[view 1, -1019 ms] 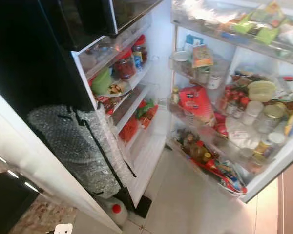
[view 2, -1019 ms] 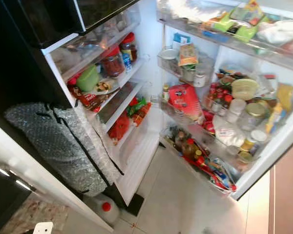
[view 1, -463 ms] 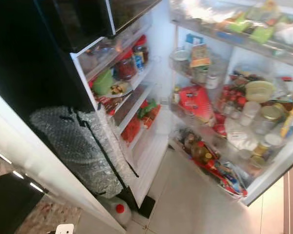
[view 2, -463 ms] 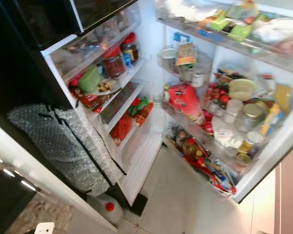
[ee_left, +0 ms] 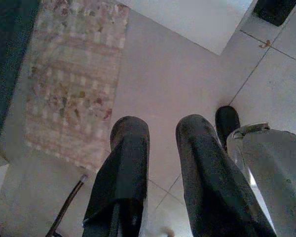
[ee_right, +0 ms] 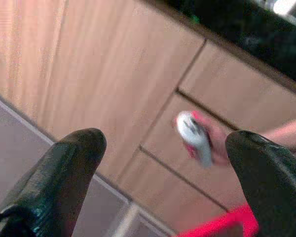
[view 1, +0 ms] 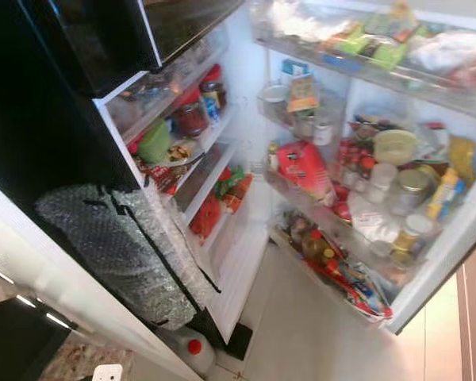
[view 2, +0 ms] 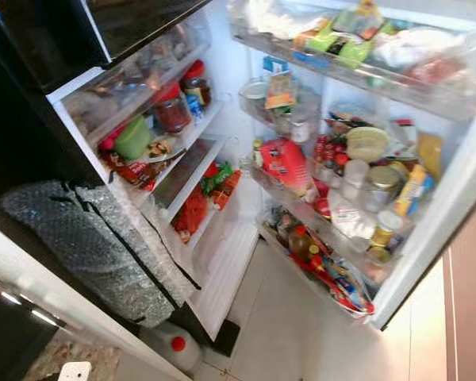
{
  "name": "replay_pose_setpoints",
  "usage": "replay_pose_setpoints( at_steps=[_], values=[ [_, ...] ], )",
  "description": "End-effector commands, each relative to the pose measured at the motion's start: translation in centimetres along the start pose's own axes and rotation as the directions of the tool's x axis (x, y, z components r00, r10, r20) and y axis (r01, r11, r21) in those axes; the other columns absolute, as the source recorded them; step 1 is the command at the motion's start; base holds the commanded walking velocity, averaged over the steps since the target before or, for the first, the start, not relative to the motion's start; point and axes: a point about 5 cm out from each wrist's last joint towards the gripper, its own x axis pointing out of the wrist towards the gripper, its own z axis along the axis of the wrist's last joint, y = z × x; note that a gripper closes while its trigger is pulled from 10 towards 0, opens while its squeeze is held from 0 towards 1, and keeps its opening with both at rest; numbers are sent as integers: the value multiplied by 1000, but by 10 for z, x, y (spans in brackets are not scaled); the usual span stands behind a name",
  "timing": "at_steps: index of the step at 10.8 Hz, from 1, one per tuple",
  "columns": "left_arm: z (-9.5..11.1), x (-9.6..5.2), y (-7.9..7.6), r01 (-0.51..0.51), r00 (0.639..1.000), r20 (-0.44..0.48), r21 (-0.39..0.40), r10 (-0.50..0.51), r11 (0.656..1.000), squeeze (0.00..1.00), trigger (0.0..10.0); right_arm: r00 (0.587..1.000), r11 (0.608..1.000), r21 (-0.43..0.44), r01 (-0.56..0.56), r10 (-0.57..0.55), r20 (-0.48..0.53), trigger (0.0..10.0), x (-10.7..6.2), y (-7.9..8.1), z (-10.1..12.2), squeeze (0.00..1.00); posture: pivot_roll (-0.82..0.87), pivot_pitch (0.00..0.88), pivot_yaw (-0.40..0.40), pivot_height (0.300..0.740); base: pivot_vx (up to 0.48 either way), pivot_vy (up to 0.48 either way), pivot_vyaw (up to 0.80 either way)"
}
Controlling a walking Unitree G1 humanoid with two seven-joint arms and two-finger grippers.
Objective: Restocking fridge
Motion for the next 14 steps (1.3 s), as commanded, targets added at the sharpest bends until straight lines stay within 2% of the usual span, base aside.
replay_pose_setpoints(
  at_steps=[1,2,3,4,5,7,9,10,13,14],
  values=[
    [0,0,3,-10,1000,-1,5,10,1000,0,10000,996,998,48,-46,42,81,10000,4,10,20,0,-209,0,123,740,0,0,0],
    [1,0,3,-8,1000,0,4,8,1000,0,10000,959,981,88,-174,149,240,10000,0,33,54,0,-209,0,115,740,0,0,0],
    [3,0,3,-13,1000,6,-11,13,1000,0,10000,922,956,152,-251,189,338,10000,-5,50,86,0,-204,0,99,740,0,0,0],
    [2,0,6,-27,1000,5,-27,27,999,0,10000,897,942,165,-293,211,390,10000,-7,59,105,0,-195,0,82,740,0,0,0],
    [0,-1,8,-43,999,2,-48,43,998,0,10000,886,931,174,-321,230,403,10000,-8,63,113,0,-191,0,69,740,0,0,0],
    [-14,-3,17,-123,992,-34,-182,119,976,0,10000,880,935,172,-311,214,425,10000,-5,58,124,0,-182,0,26,740,0,0,0],
    [-20,-4,16,-153,988,-55,-233,144,960,0,10000,888,941,155,-301,217,405,10000,2,53,125,0,-183,0,-2,740,0,0,0],
    [-25,-4,12,-152,988,-63,-232,141,961,0,10000,884,938,156,-311,225,411,10000,8,54,132,0,-197,0,-2,740,0,0,0],
    [-20,-3,7,-147,989,-48,-232,140,962,0,10000,822,883,141,-448,345,454,10000,10,70,156,0,-177,0,-4,740,0,0,0],
    [-12,-2,5,-148,989,-23,-242,146,959,0,10000,784,857,110,-504,400,474,10000,8,78,160,0,-131,0,-5,740,0,0,0]
  ],
)
